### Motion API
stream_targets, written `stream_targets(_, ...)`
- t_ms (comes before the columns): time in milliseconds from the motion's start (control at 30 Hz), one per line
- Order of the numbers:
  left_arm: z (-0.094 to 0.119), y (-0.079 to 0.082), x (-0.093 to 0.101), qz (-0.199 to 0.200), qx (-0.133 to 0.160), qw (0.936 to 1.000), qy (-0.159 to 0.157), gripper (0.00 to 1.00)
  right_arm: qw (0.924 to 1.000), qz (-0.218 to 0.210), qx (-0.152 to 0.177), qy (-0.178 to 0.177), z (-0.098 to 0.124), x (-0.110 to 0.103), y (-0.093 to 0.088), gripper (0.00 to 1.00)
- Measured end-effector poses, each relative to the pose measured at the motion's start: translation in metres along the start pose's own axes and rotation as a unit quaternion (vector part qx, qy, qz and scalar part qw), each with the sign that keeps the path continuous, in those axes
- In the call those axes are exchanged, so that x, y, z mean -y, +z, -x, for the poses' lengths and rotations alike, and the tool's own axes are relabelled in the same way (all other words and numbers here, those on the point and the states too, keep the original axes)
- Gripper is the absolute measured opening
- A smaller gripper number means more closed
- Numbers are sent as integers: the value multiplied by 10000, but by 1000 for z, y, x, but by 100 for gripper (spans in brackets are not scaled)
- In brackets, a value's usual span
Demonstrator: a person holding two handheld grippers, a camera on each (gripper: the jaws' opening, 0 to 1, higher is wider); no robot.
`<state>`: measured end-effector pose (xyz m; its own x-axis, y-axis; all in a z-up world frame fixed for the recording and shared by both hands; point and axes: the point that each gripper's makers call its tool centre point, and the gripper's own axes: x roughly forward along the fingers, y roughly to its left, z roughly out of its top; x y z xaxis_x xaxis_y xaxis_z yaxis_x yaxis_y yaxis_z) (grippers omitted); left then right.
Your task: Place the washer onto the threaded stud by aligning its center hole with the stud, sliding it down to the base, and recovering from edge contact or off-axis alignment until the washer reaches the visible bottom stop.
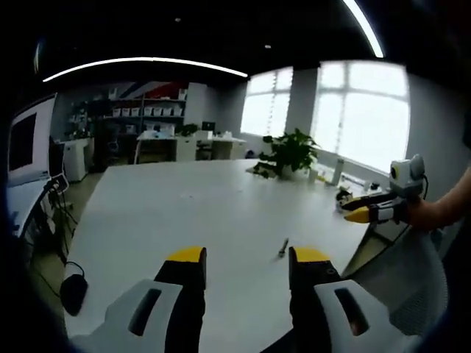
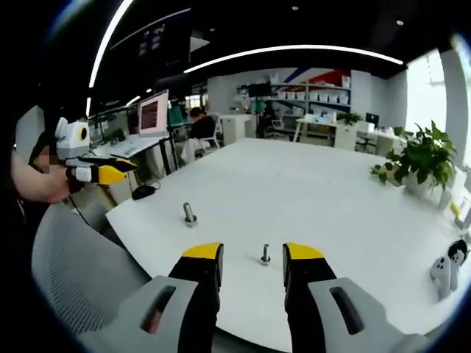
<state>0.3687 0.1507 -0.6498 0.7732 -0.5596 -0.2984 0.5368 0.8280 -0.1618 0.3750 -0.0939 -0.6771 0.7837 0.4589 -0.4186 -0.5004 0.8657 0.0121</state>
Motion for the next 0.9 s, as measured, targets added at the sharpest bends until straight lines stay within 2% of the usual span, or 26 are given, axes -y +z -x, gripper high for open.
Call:
stream_targets(67,1,4,-2,89,123,9999,8,44,10000,42,-16,42,-1,-2,0,35)
stream_targets(367,2,3,-12,193,107,9994,253,48,9998,18,28,180,-1,-7,2,35)
stream_targets(667,5,10,-15,226,301,9988,321,49,9996,58,94,253,-1,-10,4,35)
stream_targets(900,6,10,-16,256,311,9987,324,49,9995,136,10,272,-3,-13,2,35)
